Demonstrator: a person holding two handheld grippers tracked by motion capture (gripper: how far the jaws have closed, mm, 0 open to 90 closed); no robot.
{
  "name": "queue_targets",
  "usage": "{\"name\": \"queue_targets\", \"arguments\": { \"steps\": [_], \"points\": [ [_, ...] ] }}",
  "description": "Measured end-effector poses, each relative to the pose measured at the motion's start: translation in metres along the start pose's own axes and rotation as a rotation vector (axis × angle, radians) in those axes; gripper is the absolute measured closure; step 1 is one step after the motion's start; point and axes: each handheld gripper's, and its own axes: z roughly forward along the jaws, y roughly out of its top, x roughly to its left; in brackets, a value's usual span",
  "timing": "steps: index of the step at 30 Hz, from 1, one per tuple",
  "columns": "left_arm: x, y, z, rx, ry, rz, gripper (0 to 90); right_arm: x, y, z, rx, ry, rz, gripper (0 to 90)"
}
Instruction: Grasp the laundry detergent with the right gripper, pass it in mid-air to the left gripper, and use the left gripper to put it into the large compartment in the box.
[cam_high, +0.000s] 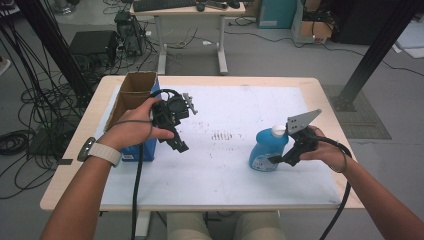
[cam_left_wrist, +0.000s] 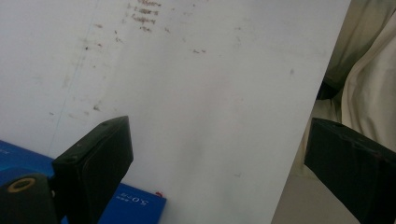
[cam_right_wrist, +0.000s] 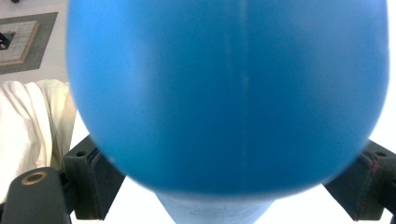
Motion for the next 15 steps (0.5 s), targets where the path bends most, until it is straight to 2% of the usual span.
{"name": "queue_targets", "arguments": {
  "steps": [15],
  "points": [
    [-0.0005, -0.0003, -0.0003, 0.000, 0.002, 0.000, 8.2, 0.0011, -0.0016, 0.0029, -0.011, 0.015, -0.005, 18.6]
  ]
}}
